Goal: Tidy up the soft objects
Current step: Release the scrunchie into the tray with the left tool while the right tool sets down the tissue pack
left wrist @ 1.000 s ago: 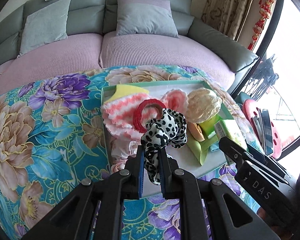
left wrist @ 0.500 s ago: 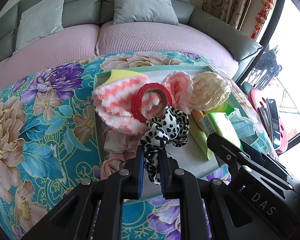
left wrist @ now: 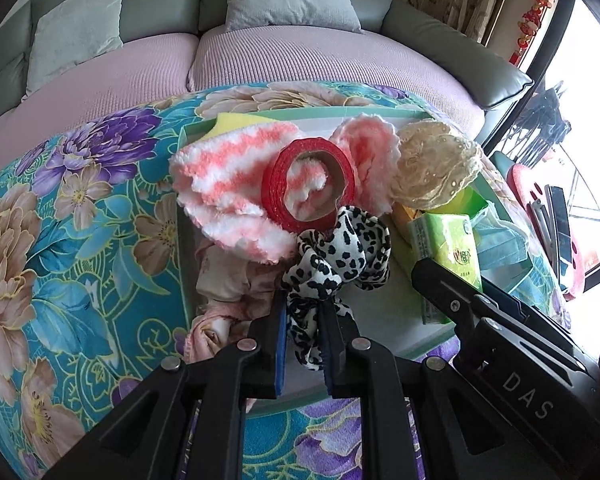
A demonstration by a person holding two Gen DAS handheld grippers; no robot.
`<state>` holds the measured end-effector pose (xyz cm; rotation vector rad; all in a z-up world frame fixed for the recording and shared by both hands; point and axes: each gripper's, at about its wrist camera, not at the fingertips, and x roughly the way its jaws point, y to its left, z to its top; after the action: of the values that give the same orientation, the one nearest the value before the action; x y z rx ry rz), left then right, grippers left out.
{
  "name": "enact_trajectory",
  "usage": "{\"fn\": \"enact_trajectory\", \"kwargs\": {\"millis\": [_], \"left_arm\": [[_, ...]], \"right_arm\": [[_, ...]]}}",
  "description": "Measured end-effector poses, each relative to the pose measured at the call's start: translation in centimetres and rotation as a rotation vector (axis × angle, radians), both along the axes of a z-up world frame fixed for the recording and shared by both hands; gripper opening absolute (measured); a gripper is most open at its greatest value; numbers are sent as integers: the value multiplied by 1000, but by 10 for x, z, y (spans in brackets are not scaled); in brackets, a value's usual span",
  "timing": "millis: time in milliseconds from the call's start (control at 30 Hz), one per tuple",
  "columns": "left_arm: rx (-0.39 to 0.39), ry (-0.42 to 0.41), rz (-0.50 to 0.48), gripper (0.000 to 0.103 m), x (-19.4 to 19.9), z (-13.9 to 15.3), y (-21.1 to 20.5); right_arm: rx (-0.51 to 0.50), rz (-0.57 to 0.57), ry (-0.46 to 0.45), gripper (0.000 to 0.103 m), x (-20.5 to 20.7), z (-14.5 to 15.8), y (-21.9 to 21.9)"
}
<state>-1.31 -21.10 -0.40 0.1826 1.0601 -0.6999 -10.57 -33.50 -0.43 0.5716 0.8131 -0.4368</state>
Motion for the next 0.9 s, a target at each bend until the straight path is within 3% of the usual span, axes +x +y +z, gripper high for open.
{"fn": "enact_trajectory", "kwargs": {"millis": [133,400,533,900], "left_arm": [[7,6,-3,16,1,-3,-1],[17,10,-10,30,-2,2,-1],[26,-15,-17,42,-7,11,3],[-6,-32,4,58,-11,33,19]], "right_arm": [[4,-4,-2,54,-2,1,-2],[-25,0,2,54,-4,11,1],[-34,-1,-6,55,-7,18,2],[-92,-7,35,61,-10,26,6]]}}
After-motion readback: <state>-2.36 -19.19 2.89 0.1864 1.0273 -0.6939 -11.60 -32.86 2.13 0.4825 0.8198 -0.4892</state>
